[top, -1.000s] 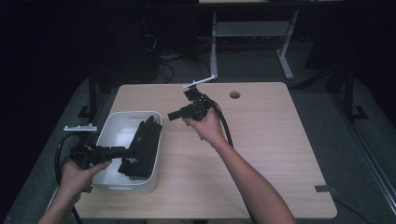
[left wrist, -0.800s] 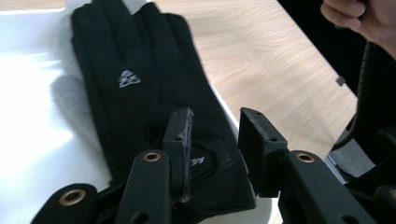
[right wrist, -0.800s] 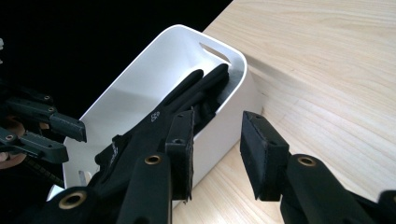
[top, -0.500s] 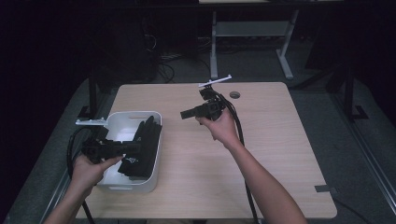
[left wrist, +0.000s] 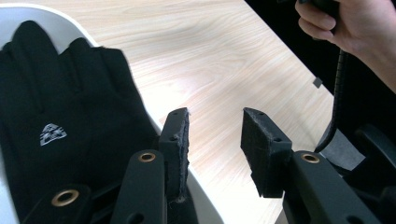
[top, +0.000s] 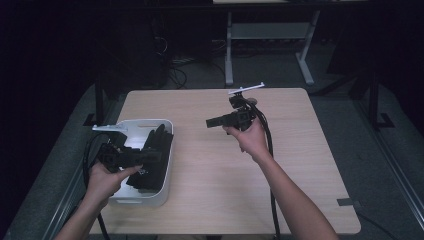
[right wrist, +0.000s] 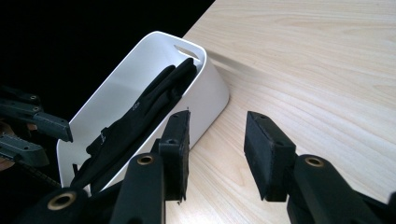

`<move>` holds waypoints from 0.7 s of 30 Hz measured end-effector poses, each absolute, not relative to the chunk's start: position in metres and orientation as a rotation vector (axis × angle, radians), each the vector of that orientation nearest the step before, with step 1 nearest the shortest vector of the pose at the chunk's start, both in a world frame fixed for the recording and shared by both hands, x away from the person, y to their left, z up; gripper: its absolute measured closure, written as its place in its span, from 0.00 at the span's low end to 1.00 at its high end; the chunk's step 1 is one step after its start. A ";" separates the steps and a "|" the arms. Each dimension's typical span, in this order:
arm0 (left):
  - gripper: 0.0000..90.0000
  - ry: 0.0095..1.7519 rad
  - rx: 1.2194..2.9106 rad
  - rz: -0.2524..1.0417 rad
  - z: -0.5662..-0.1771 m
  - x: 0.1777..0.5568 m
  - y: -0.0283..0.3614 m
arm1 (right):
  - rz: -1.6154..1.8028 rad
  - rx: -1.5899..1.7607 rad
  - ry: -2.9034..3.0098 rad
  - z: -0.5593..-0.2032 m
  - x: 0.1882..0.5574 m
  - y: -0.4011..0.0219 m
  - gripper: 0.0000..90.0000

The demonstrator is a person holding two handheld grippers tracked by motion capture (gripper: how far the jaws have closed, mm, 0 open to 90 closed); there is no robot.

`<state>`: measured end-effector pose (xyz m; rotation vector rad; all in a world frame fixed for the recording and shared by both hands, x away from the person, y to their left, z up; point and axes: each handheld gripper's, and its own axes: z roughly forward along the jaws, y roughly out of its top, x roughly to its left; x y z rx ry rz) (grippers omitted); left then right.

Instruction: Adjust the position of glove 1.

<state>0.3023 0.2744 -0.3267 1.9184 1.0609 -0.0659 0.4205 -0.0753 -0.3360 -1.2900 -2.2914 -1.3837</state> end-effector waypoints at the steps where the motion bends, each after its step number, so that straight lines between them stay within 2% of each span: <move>1: 0.68 1.058 1.919 -0.070 -0.327 0.303 0.272 | -1.390 -1.287 -2.291 -0.336 0.420 -0.078 0.67; 21: 0.67 1.015 1.926 -0.087 -0.321 0.306 0.254 | -1.405 -1.294 -2.266 -0.338 0.416 -0.097 0.65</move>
